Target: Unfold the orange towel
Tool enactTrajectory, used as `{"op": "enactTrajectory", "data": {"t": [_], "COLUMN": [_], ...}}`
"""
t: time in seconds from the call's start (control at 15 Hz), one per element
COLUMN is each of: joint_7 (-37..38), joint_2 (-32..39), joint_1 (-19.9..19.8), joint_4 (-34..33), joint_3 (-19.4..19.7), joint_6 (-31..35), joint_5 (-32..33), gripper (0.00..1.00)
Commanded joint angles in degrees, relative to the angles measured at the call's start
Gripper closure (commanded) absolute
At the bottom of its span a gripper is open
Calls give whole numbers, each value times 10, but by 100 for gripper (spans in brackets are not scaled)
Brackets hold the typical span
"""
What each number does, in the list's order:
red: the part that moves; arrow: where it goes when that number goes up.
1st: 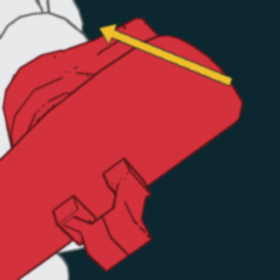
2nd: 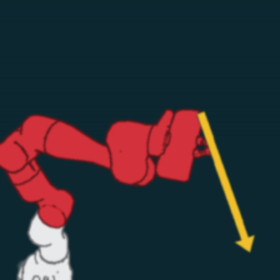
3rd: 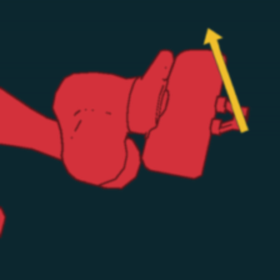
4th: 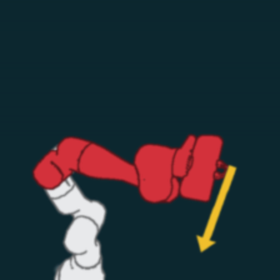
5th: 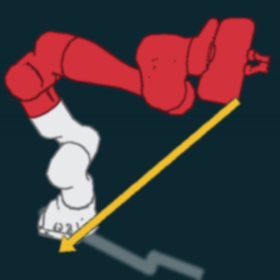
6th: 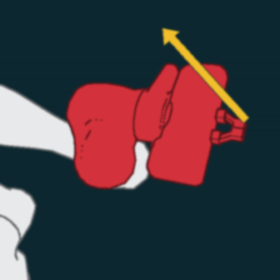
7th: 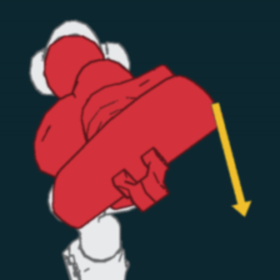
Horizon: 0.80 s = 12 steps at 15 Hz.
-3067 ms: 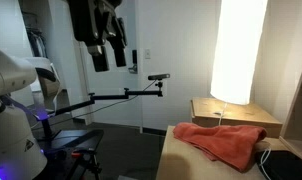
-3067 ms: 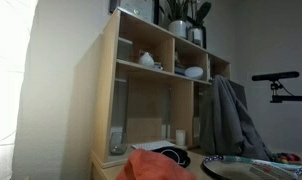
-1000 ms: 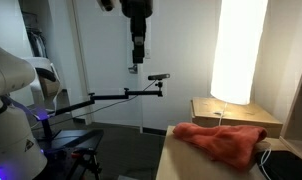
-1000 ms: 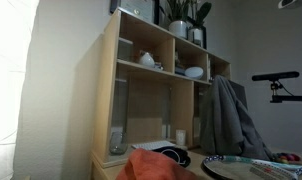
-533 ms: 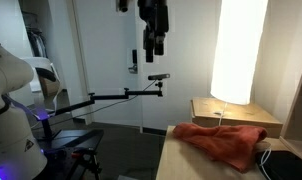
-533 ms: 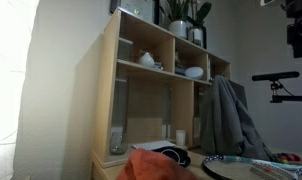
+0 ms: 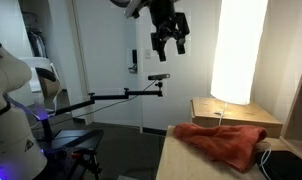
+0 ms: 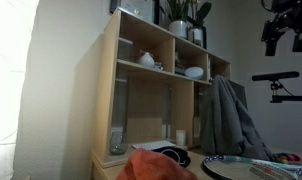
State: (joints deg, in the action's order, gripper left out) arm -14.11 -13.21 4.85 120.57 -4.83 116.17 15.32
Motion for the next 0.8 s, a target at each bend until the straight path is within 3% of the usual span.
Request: {"op": "enactTrajectory", "data": {"t": [0.0, 0.73], "joint_7": [-12, -4], "joint_2": [-10, 1], "joint_1": [8, 9], "joint_4": [12, 3], "joint_3": [-2, -3], "joint_6": [32, 20], "joint_5": [2, 0], "gripper": [0, 0]}}
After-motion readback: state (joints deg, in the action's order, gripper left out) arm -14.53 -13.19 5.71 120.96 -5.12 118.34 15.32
